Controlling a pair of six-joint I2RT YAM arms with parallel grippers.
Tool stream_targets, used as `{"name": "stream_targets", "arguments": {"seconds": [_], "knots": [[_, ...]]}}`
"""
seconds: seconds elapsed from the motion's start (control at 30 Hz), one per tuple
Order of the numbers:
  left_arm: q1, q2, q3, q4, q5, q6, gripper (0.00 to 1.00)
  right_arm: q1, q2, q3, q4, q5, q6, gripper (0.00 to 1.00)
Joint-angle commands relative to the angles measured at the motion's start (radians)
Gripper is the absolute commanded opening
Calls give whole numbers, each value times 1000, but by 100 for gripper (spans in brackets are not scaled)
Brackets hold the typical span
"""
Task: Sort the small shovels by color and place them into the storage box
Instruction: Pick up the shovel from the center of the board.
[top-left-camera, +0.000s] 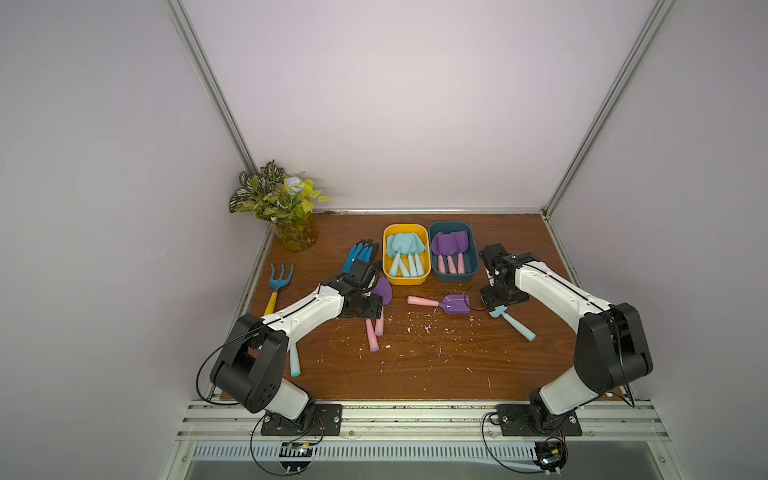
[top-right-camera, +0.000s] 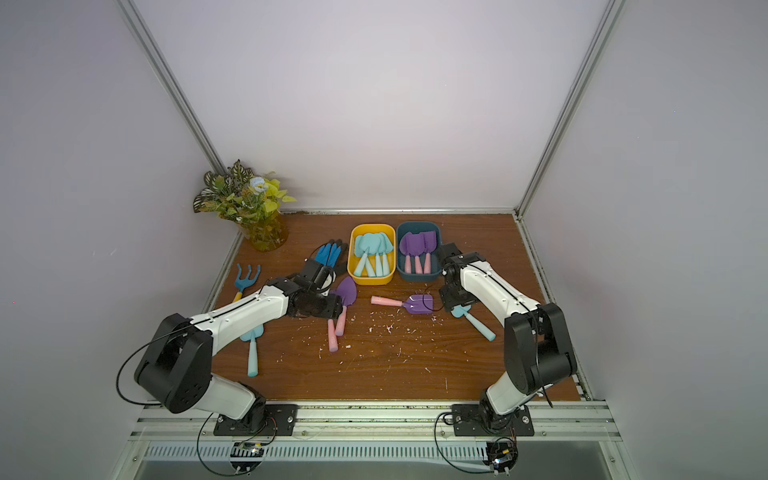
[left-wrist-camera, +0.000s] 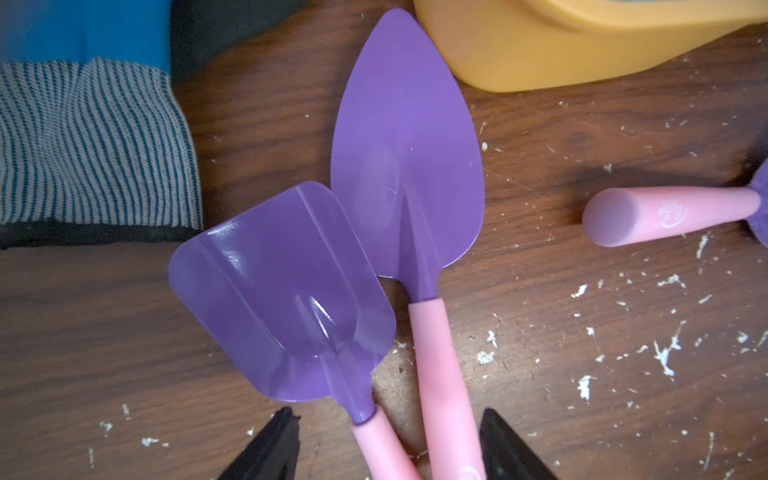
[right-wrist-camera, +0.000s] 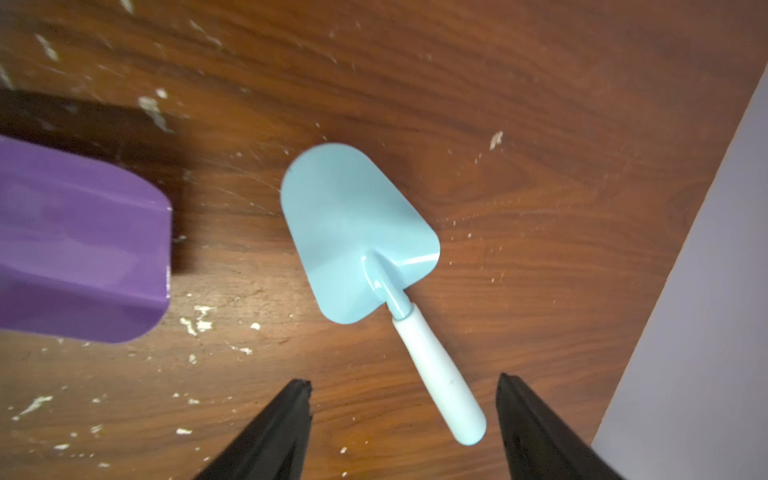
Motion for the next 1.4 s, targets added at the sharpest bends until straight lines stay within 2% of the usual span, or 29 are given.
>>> {"name": "stream_targets", "arguments": {"seconds": [0.0, 0.17, 0.43, 0.57, 0.83, 1.0, 1.37], "knots": [[8, 22, 21, -32, -29, 13, 71, -9, -69, -42, 38, 1, -211, 77], [8, 35, 27, -40, -44, 14, 71, -20, -188, -211, 109, -75, -398, 77], [8, 46, 29, -41, -40, 14, 71, -77, -288, -370, 213, -95, -457, 77], [7, 45, 27, -40, -39, 14, 71, -106, -268, -404, 278, -105, -455, 78], [7, 45, 25, -40, -34, 18, 71, -158, -140, -360, 306, -120, -435, 76], [8, 49, 26, -41, -30, 18, 70, -160, -139, -391, 337, -120, -415, 74], [8, 42, 25, -49, -58, 18, 70, -164, -143, -406, 338, -162, -422, 54]]}}
